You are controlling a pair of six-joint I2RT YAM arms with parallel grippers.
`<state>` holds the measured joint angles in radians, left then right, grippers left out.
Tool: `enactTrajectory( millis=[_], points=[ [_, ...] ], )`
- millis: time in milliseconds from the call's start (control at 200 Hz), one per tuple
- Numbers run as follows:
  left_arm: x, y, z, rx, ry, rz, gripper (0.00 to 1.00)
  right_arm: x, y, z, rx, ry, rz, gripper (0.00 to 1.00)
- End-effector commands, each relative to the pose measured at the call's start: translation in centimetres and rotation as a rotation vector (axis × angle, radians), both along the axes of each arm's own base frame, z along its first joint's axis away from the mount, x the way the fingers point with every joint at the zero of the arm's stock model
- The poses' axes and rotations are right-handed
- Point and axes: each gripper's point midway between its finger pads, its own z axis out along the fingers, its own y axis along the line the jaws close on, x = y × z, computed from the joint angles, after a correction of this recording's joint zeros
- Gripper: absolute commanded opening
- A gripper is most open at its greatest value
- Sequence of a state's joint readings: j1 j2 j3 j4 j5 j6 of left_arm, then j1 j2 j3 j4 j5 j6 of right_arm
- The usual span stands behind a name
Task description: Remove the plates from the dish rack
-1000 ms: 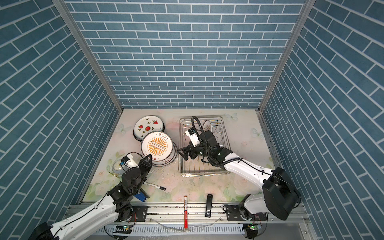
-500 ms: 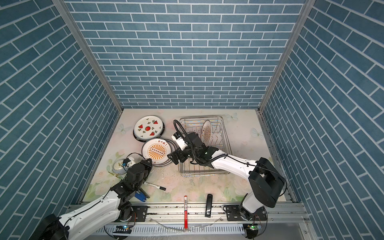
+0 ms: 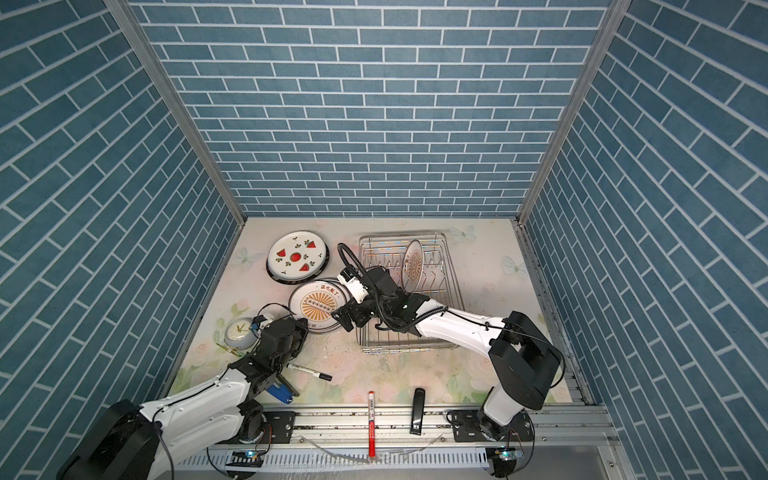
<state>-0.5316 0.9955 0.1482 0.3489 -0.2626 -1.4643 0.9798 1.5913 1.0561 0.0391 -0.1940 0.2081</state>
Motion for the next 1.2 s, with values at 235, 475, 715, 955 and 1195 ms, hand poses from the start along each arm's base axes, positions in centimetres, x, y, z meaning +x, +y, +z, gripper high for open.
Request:
enactTrajectory(
  millis=[235,475,715,955,1195],
  points=[
    [1.0,-1.2,0.8,-0.032,0.025,-0.021,0.34,0.3,0.2,1.8,0.013,-0.07,0.005,0.97],
    [0.5,0.2,0.8,0.052,0.088,0.026,0.58,0.4,-0.3,1.6,0.003,-0.084,-0.009,0.97],
    [0.5,0.5,1.3,0.056,0.073,0.037,0.61,0.5,-0.5,1.6,0.001,-0.096,-0.017,0.98],
    [-0.4,2.0,1.9,0.094,0.068,0.075,0.61,0.6,-0.7,1.8,0.0,-0.104,-0.024,0.98],
    [-0.4,2.3,2.7,0.118,0.027,0.067,0.66,1.2,-1.4,2.6,0.022,-0.142,-0.079,0.97]
  ],
)
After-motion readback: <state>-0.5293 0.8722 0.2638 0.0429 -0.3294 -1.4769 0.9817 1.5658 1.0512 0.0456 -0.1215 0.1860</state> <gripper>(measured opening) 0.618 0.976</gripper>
